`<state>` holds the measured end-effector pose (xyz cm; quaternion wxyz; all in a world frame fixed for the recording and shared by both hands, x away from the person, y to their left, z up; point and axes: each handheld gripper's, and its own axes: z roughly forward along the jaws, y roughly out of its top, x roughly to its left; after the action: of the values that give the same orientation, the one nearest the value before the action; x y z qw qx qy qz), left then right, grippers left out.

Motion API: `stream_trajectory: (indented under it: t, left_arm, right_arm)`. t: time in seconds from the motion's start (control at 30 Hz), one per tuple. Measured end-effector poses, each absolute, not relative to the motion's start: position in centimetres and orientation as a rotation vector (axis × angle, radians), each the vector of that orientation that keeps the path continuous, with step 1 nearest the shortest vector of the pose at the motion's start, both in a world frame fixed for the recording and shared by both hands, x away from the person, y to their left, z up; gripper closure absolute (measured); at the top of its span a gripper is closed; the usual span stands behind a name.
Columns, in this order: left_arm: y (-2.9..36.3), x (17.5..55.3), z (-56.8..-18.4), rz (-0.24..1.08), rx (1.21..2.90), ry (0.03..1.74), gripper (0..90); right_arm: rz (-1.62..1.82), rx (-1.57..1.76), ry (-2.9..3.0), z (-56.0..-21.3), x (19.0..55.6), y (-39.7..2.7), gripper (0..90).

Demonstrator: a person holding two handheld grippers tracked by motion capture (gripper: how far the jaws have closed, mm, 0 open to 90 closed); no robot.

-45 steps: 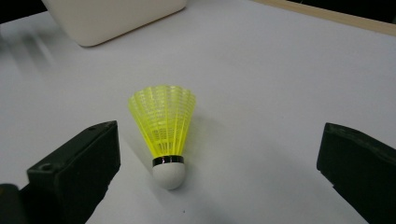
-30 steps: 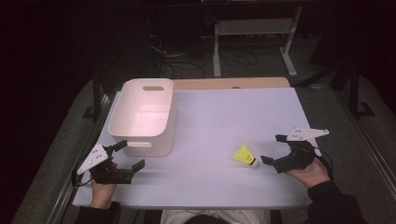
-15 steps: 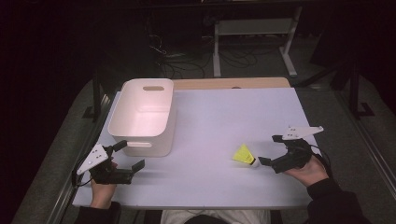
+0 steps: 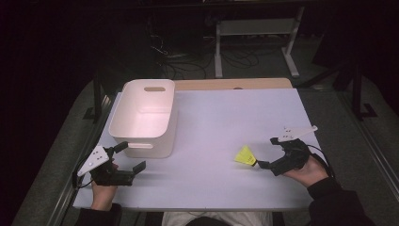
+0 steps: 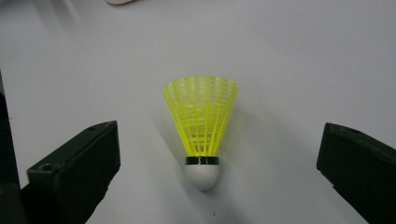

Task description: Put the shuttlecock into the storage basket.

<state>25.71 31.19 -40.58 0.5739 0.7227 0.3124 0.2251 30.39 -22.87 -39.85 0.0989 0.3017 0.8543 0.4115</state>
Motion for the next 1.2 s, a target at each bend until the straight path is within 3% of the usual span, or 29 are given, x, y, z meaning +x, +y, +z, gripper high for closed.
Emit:
stream_trajectory:
  t: [1.2]
  left_arm:
    - [31.2,25.7,-40.6,0.526,1.694,0.731,0.0]
  right_arm:
    - [1.008,0.855,2.739,-41.7,31.2,-20.5,0.0]
